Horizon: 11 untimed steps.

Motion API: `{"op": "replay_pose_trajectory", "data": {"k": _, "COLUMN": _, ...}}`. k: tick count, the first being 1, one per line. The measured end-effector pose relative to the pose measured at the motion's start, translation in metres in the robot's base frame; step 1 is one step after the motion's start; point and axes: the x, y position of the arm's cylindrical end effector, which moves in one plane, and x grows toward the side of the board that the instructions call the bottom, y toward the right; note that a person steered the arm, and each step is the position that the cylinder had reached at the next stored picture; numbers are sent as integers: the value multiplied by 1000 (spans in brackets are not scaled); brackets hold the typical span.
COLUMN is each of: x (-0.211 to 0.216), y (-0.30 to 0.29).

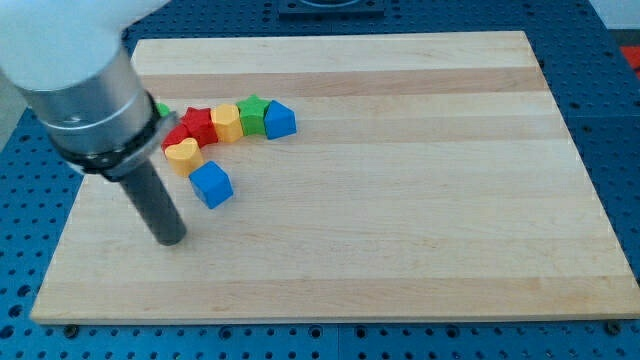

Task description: Move the blue cube below the yellow hexagon

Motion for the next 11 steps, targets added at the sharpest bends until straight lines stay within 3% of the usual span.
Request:
{"op": "replay_pose_trajectory", "data": {"k": 5, "x": -85, "y": 17}}
{"op": "replay_pose_trajectory", "data": {"k": 7, "x": -37, "y": 28}}
{"op": "replay_pose_trajectory", "data": {"k": 11, "x": -103, "y": 52}}
